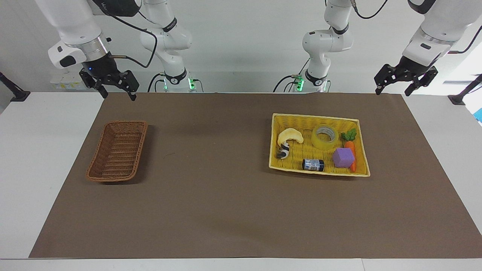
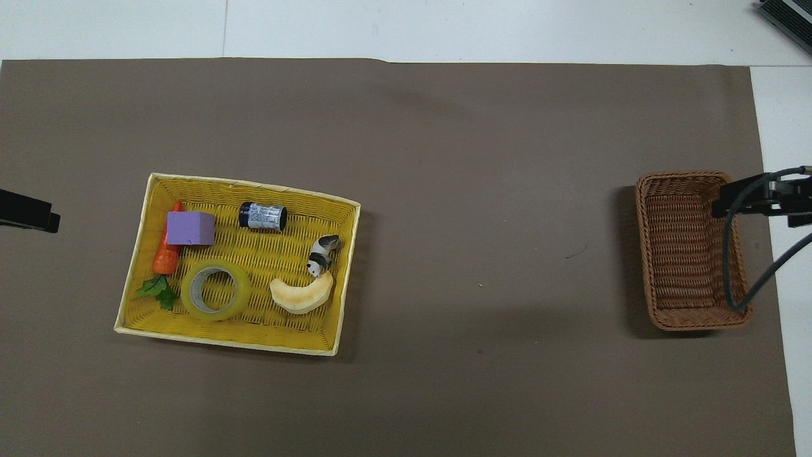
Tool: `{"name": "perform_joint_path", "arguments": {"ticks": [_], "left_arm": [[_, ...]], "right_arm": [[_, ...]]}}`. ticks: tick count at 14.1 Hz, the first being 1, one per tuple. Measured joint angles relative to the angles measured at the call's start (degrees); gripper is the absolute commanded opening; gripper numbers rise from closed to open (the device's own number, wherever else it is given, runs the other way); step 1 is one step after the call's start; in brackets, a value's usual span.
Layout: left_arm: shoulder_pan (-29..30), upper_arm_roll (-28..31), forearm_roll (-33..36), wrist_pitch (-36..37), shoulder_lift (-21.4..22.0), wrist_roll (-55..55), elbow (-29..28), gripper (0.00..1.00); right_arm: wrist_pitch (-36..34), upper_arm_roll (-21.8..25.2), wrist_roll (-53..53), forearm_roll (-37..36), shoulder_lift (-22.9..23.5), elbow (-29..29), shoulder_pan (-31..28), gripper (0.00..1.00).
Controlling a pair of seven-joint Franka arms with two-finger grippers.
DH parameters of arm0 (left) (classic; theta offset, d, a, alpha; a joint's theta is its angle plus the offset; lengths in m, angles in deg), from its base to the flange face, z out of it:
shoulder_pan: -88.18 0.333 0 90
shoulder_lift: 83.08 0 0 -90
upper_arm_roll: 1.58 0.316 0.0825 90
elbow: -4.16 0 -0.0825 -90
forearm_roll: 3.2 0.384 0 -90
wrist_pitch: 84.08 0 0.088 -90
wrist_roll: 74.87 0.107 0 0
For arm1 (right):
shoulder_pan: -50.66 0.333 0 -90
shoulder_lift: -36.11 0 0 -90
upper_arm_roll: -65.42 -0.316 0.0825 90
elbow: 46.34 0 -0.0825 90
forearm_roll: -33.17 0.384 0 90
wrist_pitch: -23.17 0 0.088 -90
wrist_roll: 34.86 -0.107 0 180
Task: Move tape to another basket
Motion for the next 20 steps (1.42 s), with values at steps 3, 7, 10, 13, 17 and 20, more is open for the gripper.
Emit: {"name": "perform_joint_path", "arguments": {"ticks": [3, 7, 10, 13, 17, 20], "left_arm": [[0.00, -0.03, 0.00, 0.04, 0.04, 0.14, -0.01, 1.00], [0.00, -0.05, 0.00, 0.05, 0.07, 0.14, -0.17, 1.00], [0.00, -0.08, 0.00, 0.06, 0.40, 0.14, -0.92, 1.00], [0.00, -0.09, 0.00, 0.06, 1.02, 0.13, -1.74, 1.00], [0.00, -0.22, 0.00, 0.06, 1.25, 0.12, -2.30, 1.00], [-0.01, -0.40, 0.00, 0.06, 1.36, 0.12, -2.56, 1.00]], "right_arm": [[0.02, 0.00, 0.00, 0.00, -0.07, 0.12, 0.00, 1.00], [0.05, 0.00, 0.00, -0.01, -0.07, 0.18, -0.01, 1.00], [0.05, 0.00, 0.00, -0.01, -0.08, 0.35, -0.01, 1.00], [0.06, 0.00, 0.00, -0.02, -0.09, 0.48, -0.01, 1.00], [0.06, 0.04, 0.00, -0.03, -0.12, 0.53, -0.04, 1.00], [0.06, 0.09, 0.00, -0.03, -0.13, 0.55, -0.07, 1.00]]}}
